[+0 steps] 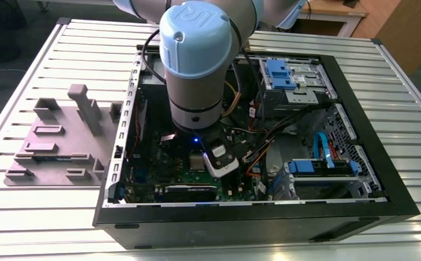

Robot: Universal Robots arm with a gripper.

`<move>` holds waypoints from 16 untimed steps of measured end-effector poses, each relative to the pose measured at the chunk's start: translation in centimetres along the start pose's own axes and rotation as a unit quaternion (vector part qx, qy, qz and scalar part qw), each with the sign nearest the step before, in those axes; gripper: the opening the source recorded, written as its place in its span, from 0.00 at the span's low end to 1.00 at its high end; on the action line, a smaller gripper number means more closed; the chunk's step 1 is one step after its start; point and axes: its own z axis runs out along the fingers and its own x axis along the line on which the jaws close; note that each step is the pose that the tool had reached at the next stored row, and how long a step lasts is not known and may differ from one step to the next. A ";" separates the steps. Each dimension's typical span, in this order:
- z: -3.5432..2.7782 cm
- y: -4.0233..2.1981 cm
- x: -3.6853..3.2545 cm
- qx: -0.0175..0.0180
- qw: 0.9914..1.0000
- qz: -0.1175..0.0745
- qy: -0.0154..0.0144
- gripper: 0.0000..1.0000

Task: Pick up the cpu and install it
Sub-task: 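Place the cpu into insertion slot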

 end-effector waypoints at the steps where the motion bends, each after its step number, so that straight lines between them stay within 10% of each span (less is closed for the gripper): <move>1: 0.00 0.00 0.00 0.000 1.000 0.000 0.000 0.47; 16: -0.45 0.01 -0.02 0.000 1.000 0.000 0.000 0.47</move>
